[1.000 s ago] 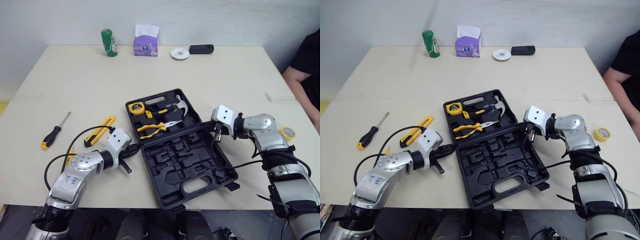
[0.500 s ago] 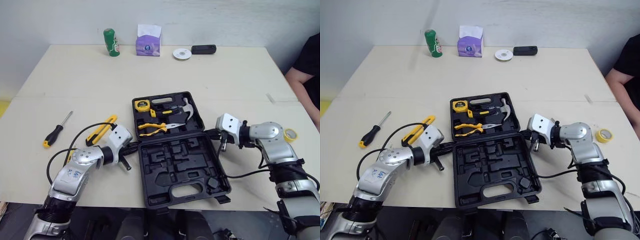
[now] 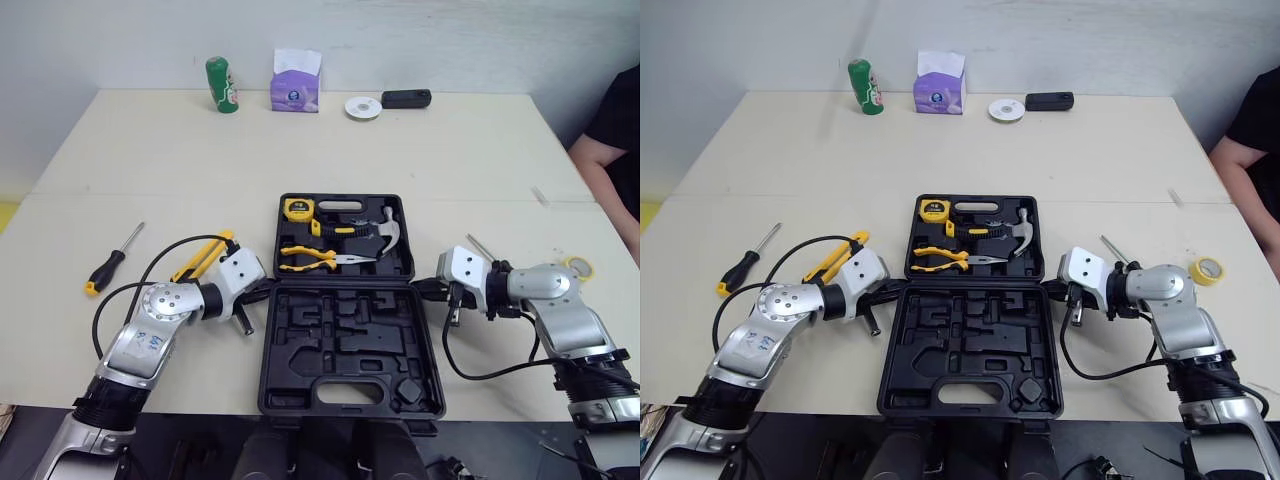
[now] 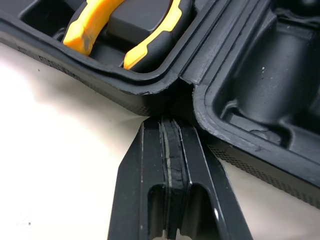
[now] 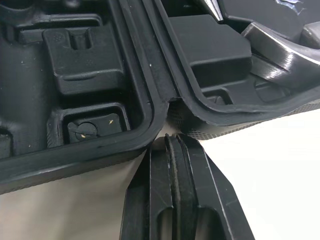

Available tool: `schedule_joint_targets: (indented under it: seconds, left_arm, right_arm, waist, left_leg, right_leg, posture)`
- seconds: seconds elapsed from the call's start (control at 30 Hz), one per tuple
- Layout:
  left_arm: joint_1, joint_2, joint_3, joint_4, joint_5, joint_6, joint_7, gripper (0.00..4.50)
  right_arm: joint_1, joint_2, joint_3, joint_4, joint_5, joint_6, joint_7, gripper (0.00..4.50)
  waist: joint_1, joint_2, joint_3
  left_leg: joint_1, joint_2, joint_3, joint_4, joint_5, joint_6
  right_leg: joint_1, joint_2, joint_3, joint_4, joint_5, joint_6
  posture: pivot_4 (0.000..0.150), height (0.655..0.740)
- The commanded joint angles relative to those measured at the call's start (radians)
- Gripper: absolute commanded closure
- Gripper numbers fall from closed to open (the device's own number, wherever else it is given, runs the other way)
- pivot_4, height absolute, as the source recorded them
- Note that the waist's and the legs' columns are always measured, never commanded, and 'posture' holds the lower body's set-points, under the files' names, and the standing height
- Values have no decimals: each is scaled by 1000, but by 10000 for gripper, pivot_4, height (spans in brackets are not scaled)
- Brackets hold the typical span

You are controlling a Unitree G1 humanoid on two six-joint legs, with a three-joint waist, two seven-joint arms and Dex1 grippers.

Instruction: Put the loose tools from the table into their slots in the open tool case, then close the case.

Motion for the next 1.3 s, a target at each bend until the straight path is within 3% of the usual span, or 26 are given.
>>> schedule_joint_targets:
  seconds: [0.03,0.5,0.77,0.97,1.1,1.13,1.23,1.3]
  left_arm:
    - [21,7,-26,-11,23,15,-12,44720]
    - [121,29,-2,-117,48,63,30,44720]
    - [209,75,159,-218,-24,41,12,44720]
    - [448,134,470,-344,-160,-49,-91,44720]
    - [548,108,728,-244,-216,-199,-125,44720]
    - [567,106,796,-199,-233,-236,-140,38474]
    - [595,105,947,-88,-280,-276,-145,27595]
    - [615,124,1040,7,-282,-302,-139,17027]
  right_arm:
    - [21,13,30,-63,26,15,5,45000]
    - [37,9,31,-66,25,6,-9,45000]
    - [24,-35,-30,32,69,-21,5,45000]
    - [66,-112,-189,65,188,-163,47,45000]
    - [129,-178,-311,91,263,-145,71,45000]
    - [140,-194,-342,113,264,-171,66,38476]
    - [162,-227,-412,195,263,-239,41,26937]
    - [158,-252,-457,296,256,-290,27,15166]
  waist:
    - [-1,0,0]
    - [-6,0,0]
    - [-6,0,0]
    - [-2,0,1]
    - [-1,0,1]
    - [-2,0,1]
    - [-5,0,1]
    - [-6,0,1]
  left_leg:
    - [0,0,0,0,0,0]
    - [0,4,2,-1,-1,-1]
    - [0,5,3,-1,-2,-2]
    - [-3,5,3,-1,-4,-1]
    - [-3,5,2,0,-5,0]
    - [-3,5,2,0,-5,0]
    - [-2,5,3,0,-5,1]
    - [-2,6,3,0,-6,1]
  right_leg:
    - [0,0,0,0,0,0]
    - [0,2,0,-3,0,-1]
    - [-1,2,0,-3,0,-2]
    - [-2,2,-1,-6,1,-2]
    - [-1,2,-2,-7,1,-2]
    - [-1,2,-2,-7,1,-2]
    - [-1,2,-3,-7,1,-2]
    - [-1,2,-3,-7,1,-3]
  posture:
    - [1500,7400]
    - [1500,7400]
    - [1500,7400]
    - [1500,7400]
    - [1500,7400]
    - [1500,7400]
    - [1500,7400]
    - [1500,7400]
